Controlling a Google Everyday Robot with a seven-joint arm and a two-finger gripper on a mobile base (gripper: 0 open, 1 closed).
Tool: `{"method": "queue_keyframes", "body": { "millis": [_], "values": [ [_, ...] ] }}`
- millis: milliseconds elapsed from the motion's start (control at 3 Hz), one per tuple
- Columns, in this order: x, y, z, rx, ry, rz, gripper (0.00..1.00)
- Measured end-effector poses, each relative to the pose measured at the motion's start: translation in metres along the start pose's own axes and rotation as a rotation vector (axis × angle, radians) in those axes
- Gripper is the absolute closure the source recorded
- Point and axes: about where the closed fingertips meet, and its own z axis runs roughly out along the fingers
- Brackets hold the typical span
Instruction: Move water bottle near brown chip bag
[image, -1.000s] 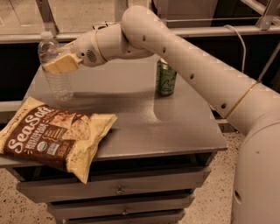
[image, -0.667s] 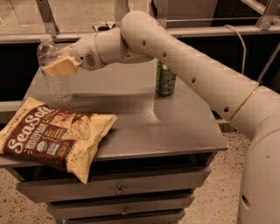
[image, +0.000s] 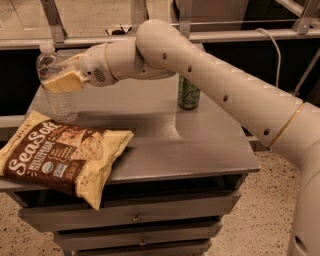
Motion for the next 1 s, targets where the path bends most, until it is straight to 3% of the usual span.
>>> {"method": "queue_keyframes", "body": {
  "millis": [333, 1000],
  "values": [
    [-0.0011, 0.0064, 0.0039, -0.011, 0.011, -0.031, 0.67],
    [-0.0011, 0.0157, 0.0116, -0.034, 0.049, -0.083, 0.20]
  ]
}}
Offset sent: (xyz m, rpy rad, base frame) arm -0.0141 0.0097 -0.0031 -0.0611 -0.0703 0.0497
